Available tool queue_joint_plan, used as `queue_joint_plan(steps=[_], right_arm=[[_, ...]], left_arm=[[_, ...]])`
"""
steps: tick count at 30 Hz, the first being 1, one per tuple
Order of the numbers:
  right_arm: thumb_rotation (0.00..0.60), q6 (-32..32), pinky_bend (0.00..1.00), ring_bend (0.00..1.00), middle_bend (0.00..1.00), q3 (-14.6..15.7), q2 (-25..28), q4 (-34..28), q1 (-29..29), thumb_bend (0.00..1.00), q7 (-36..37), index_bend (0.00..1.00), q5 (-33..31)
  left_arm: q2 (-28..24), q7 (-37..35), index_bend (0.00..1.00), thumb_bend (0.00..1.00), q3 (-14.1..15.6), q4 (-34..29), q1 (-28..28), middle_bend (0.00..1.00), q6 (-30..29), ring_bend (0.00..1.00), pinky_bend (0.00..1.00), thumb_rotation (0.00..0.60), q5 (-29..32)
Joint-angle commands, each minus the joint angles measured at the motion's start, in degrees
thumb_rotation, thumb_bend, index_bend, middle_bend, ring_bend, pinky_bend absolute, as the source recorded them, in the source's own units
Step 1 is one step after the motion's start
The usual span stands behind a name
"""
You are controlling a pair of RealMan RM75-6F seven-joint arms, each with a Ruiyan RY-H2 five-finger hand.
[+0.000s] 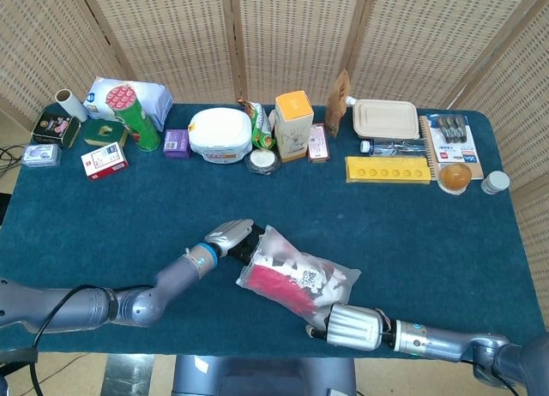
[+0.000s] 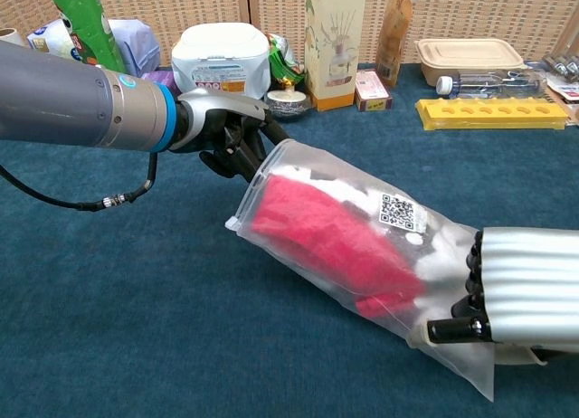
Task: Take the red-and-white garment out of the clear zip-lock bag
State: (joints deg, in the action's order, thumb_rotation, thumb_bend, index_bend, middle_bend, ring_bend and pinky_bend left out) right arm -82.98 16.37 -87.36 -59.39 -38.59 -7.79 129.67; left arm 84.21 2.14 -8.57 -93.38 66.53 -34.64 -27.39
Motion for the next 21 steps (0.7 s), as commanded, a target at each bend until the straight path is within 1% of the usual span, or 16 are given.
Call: queue_joint_plan(steps=[1,4,9,14,16,19,21], right_arm=[[0.6,0.8,1.0,1.0,0.83,0.0,0.3,-1.0,-0.5,0.28,-0.3,0.4,-0.3],[0.6,1.6,1.0,1.0,0.84,0.0,0.5,-1.7,-0.8,0.31,-0.5,0.46,-0.6],[0.6,3.0,1.0,1.0,0.84,0.1,0.6,-3.0,-1.1,0.35,-0.6,0.5,-1.1],[0.6,4.1,1.0,1.0,0.85,0.0,0.7,-4.4,-1.6,0.42,-0.9,0.53,-1.5],[0.6,4.3,1.0,1.0,0.85,-0.1,0.7,-4.9,-1.7,0.46,-0.6,0.56,-1.9],[0.6,4.4,1.0,1.0,0.86,-0.2,0.7,-5.3,-1.6,0.48,-0.2,0.6,-2.3],[0.6,4.2,1.0,1.0,0.87,-0.2,0.8,-5.4,-1.6,0.5,0.0,0.64,-2.5]], left_arm=[[-0.1,-0.3,0.77,0.45,-0.1,-0.1,-0.1,1.0,0.1,1.0,1.0,0.6,0.0],[-0.3,-0.8,0.77,0.45,-0.1,-0.2,-0.2,1.0,0.1,1.0,1.0,0.6,-0.1],[-0.5,-1.0,0.77,0.45,0.0,-0.3,-0.4,1.0,0.0,1.0,1.0,0.6,-0.4],[-0.4,-1.4,0.77,0.45,0.0,-0.4,-0.5,1.0,0.0,1.0,1.0,0.6,-0.7],[-0.2,-1.3,0.77,0.45,0.1,-0.4,-0.5,1.0,-0.1,1.0,1.0,0.6,-0.9],[-0.1,-1.4,0.77,0.45,0.1,-0.4,-0.4,1.0,-0.2,1.0,1.0,0.6,-1.0],[-0.1,-1.3,0.77,0.46,0.1,-0.4,-0.4,1.0,-0.3,1.0,1.0,0.6,-1.2]])
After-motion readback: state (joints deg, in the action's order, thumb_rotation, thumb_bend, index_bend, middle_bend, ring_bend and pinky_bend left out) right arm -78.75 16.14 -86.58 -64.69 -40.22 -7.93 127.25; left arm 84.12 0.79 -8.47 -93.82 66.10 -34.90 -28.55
